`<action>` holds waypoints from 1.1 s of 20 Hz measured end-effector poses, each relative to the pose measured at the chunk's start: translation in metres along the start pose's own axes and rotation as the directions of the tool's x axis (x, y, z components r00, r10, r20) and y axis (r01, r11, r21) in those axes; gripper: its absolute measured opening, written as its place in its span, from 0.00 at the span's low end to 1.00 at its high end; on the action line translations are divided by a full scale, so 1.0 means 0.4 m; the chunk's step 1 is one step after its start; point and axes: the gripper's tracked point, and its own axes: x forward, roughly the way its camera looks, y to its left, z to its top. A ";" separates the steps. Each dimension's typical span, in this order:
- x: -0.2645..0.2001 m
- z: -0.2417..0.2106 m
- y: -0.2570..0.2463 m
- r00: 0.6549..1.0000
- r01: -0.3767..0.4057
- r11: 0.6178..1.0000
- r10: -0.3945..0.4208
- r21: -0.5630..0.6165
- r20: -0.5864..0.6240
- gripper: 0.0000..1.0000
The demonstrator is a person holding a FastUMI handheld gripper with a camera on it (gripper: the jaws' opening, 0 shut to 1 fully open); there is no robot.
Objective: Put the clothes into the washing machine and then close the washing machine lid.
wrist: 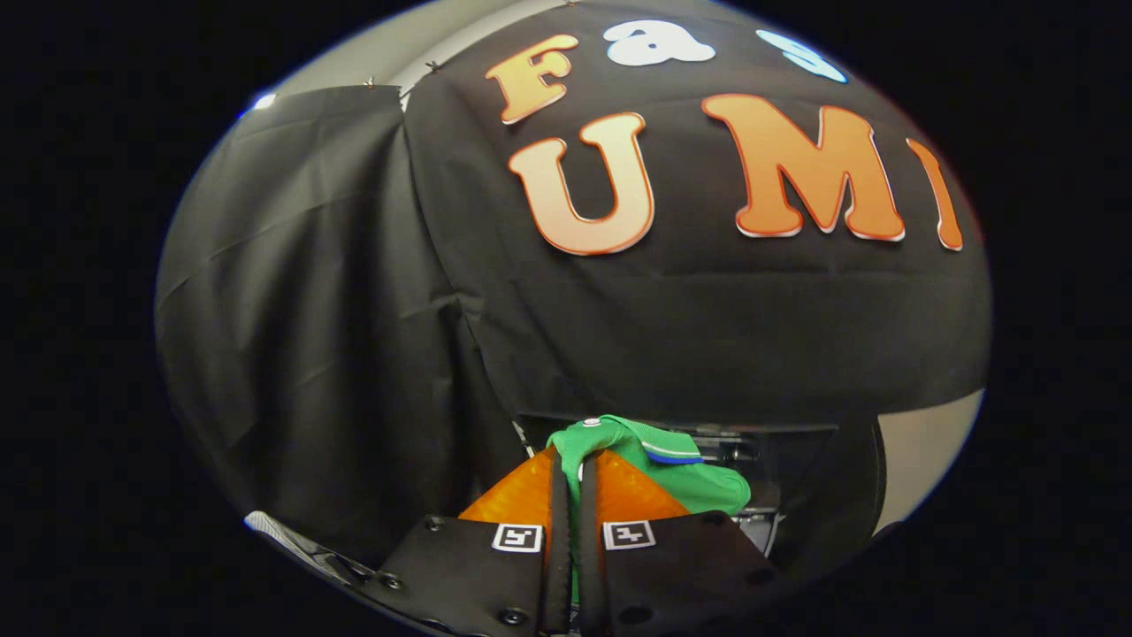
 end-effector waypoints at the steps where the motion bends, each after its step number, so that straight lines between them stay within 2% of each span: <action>1: 0.019 -0.027 -0.003 1.000 0.003 1.000 -0.003 0.013 -0.019 0.12; 8: 0.089 -0.229 -0.077 0.985 0.079 0.994 -0.065 0.077 -0.162 0.12; 13: 0.189 -0.424 -0.127 0.946 0.129 0.985 -0.088 0.114 -0.312 0.12; 15: 0.224 -0.496 -0.150 0.926 0.163 0.981 -0.115 0.105 -0.361 0.12; 19: 0.282 -0.649 -0.207 0.863 0.241 0.963 -0.157 0.118 -0.480 0.12; 22: 0.308 -0.716 -0.238 0.825 0.294 0.947 -0.182 0.130 -0.535 0.12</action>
